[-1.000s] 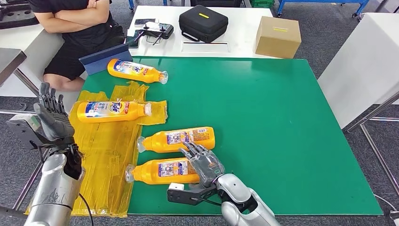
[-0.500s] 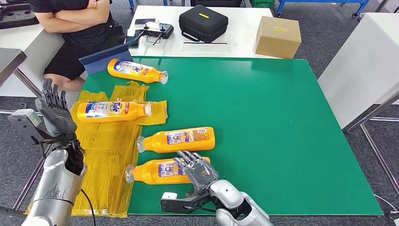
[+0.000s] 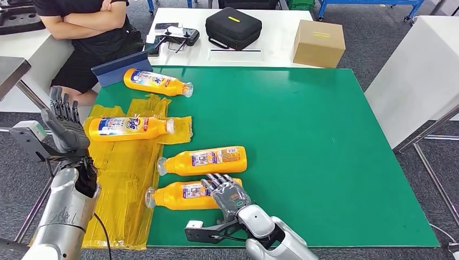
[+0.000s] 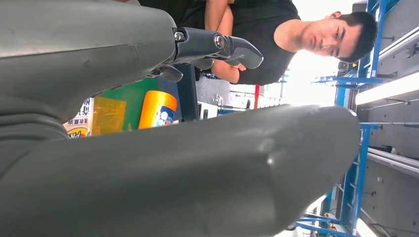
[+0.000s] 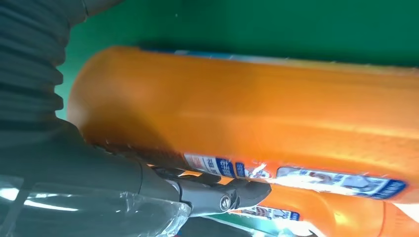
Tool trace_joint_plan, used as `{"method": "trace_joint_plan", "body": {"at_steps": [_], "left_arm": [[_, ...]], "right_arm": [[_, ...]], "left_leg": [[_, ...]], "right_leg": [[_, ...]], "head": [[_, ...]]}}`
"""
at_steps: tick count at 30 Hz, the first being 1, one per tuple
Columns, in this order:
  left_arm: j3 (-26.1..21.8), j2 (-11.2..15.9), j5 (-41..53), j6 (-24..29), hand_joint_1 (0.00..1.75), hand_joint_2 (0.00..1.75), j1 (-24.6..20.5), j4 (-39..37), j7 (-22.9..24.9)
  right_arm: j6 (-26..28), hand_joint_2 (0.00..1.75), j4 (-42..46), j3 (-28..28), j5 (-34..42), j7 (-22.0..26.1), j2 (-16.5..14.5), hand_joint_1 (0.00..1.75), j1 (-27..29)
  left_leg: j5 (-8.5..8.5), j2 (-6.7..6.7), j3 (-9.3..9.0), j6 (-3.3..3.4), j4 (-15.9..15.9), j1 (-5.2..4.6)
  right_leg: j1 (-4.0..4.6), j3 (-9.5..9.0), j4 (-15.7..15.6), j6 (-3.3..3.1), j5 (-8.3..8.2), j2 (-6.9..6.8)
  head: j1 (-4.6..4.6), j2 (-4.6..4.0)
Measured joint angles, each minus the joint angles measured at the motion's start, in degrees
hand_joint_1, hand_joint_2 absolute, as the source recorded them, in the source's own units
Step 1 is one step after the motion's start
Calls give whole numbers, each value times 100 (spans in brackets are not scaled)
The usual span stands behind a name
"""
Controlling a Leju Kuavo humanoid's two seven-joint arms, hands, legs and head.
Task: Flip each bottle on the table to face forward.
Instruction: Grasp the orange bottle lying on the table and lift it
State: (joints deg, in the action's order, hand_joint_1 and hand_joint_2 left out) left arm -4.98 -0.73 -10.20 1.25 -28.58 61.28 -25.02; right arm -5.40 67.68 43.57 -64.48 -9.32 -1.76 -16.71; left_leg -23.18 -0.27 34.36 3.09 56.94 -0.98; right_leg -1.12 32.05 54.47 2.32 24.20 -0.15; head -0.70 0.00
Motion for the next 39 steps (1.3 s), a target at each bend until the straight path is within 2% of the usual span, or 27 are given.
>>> {"method": "trace_joint_plan", "body": {"at_steps": [1,2,25,31,39], "left_arm": [[0,-1,-13,-9,0,0,-2,-3,2],[-1,-1,-19,-15,0,0,-5,-6,3],[-48,-1,-85,-69,0,0,81,92,43],[-86,-2,-44,-82,0,0,221,194,88],[-118,-26,95,-94,0,0,431,320,128]], "right_arm": [[3,175,-25,5,-16,-13,4,169,-9],[1,175,-45,8,-30,-26,10,174,-15],[-226,175,24,8,-52,-26,74,175,-42],[-314,175,200,-101,340,165,72,175,-25],[-627,175,878,-582,1020,360,138,175,121]], "left_leg": [[0,0,-4,0,0,0],[-1,0,-8,-1,-1,0],[5,-2,-18,1,-1,0],[5,-2,-16,1,-1,0],[5,-2,10,1,0,0]], "right_leg": [[0,2,-1,-2,1,0],[0,12,-2,-4,3,0],[0,-22,-1,-15,-9,-1],[0,-21,-1,-15,-9,-1],[0,-1,0,-14,-11,-1]], "head": [[0,0],[-1,-1],[0,0],[0,-1],[-1,-1]]}}
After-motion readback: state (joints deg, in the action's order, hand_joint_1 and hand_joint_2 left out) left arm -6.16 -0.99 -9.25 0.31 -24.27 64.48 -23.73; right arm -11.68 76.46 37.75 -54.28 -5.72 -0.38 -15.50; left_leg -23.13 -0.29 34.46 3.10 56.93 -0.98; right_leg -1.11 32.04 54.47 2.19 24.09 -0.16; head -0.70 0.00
